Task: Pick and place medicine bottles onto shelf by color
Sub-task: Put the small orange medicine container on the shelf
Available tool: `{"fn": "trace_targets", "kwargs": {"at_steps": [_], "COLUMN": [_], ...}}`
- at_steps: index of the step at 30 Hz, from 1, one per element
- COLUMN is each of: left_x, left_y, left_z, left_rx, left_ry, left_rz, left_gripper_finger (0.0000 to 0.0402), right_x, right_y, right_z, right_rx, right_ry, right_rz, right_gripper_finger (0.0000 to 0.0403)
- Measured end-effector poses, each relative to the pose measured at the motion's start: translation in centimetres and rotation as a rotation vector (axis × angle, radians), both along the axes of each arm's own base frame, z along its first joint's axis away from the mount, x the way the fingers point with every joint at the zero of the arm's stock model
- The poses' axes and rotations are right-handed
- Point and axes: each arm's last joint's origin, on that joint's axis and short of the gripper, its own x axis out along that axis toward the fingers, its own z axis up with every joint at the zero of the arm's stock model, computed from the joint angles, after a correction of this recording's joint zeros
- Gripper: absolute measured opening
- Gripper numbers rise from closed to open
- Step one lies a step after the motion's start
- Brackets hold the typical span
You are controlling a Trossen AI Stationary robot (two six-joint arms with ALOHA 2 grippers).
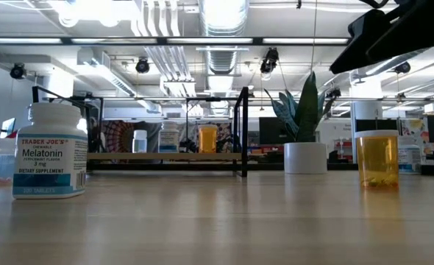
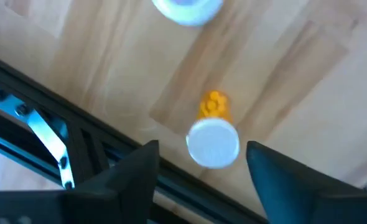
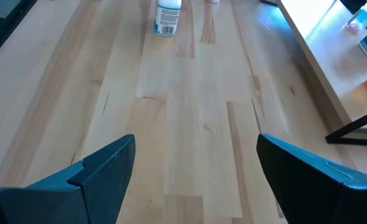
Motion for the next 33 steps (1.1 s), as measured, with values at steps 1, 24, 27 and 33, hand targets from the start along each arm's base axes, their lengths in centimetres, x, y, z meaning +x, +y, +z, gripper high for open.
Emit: {"fn": "trace_targets", "kwargs": {"at_steps": [1, 24, 27, 33], "left_x": [0.0, 0.2, 0.9, 3.0], "left_y": [0.1, 1.0, 2.4, 8.1], "left_z": [-0.1, 3.0, 5.2, 9.3], "left_rx": [0.007, -0.072, -0.096, -0.026], "left_ry": [-0.001, -0.059, -0.078, -0.115], "left_rz": [0.0, 0.028, 0.084, 0.146], "left_gripper_finger": [0.0203, 0.0095, 0.0094, 0.0093], "right_x": [0.0, 0.0, 0.0, 0.2], "right_y": [0.0, 0.0, 0.0, 0.2], "right_z": [0.0, 0.0, 0.0, 0.3], "right_rx": [0.0, 0.001, 0.002, -0.003], "right_ry": [0.0, 0.0, -0.001, -0.03], "right_rz": [0.0, 0.0, 0.0, 0.019], "right_gripper_finger": [0.0326, 0.0326, 0.0326, 0.0326]}}
